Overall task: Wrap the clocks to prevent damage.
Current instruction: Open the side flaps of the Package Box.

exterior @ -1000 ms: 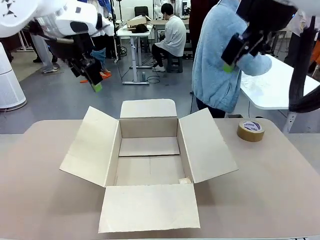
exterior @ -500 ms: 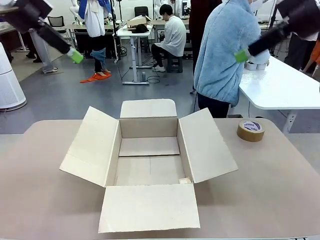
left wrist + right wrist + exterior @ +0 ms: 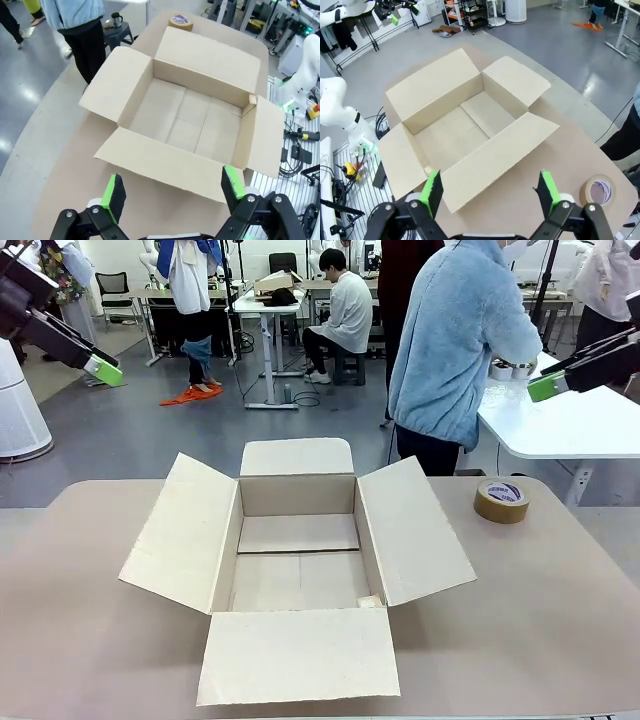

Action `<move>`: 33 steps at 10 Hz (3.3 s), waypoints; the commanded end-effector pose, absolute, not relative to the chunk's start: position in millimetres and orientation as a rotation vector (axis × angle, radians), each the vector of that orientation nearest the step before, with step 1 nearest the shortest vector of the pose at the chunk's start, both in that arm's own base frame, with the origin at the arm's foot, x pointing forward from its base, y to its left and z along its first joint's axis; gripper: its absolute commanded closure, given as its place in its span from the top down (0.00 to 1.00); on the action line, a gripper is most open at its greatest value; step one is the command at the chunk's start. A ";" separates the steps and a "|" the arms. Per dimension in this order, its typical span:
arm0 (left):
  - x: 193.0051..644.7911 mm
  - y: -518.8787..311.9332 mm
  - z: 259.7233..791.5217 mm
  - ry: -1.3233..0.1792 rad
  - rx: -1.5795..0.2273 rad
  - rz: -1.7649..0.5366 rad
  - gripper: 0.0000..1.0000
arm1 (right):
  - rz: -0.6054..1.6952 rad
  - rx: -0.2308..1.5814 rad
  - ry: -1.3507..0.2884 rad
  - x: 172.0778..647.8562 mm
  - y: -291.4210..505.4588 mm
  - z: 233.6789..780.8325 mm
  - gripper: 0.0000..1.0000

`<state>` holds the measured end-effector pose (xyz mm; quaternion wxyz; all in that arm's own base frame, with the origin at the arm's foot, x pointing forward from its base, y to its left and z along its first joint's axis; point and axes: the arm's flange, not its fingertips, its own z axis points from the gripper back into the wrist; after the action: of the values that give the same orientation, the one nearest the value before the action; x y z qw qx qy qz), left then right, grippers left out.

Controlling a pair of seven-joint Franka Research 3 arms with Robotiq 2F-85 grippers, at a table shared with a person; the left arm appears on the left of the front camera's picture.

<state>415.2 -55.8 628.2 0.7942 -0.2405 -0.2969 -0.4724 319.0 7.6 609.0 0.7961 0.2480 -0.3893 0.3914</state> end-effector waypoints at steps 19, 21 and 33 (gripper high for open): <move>415.8 -53.4 617.5 -0.649 -0.517 -1.045 0.00 | 0.842 0.533 -0.814 309.3 10.0 607.8 0.00; 413.0 -52.5 615.1 -0.643 -0.513 -1.038 0.00 | 0.847 0.528 -0.798 309.7 11.1 609.3 0.00; 364.2 -210.6 586.3 -0.286 0.047 -0.582 0.00 | 0.466 0.256 -0.365 324.5 205.2 615.3 0.01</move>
<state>362.7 -195.9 586.0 0.9184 0.0107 -0.1978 -0.3425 310.3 201.6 605.7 0.9164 0.1567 -0.2371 0.2817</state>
